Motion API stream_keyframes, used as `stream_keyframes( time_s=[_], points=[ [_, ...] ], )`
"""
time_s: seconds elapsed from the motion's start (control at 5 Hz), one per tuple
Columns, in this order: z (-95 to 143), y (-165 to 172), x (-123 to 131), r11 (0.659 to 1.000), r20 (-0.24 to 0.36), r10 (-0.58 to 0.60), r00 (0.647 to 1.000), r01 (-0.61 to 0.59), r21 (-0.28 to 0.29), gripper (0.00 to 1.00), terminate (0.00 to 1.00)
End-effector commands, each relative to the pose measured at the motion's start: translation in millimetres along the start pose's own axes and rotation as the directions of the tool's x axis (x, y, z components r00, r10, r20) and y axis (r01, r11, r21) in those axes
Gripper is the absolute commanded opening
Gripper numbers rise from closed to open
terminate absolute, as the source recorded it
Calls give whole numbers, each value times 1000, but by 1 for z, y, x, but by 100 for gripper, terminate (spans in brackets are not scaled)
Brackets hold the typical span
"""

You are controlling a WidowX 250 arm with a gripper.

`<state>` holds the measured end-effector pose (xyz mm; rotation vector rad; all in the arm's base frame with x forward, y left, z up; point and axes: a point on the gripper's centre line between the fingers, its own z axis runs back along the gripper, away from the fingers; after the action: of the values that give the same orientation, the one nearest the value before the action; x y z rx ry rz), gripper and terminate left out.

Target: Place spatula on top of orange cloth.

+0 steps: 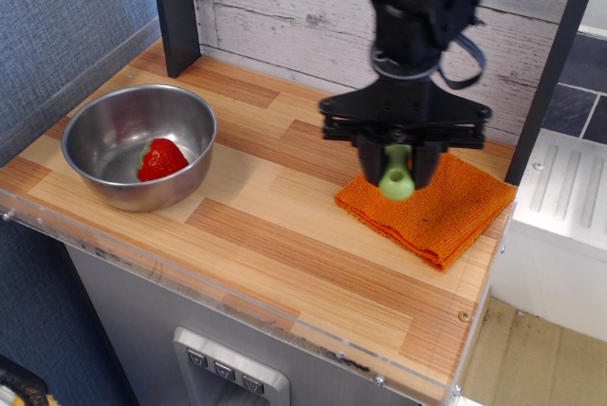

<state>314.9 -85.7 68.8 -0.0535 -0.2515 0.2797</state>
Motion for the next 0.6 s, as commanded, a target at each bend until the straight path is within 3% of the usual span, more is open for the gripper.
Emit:
stream_keyframes(
  time_s=[0.0, 0.4],
  points=[
    [-11, -21, 10, 999, 7, -45, 999, 45, -15, 0, 0],
    [-31, -19, 18, 999, -13, -53, 998, 53, 7, 0, 0]
  ],
)
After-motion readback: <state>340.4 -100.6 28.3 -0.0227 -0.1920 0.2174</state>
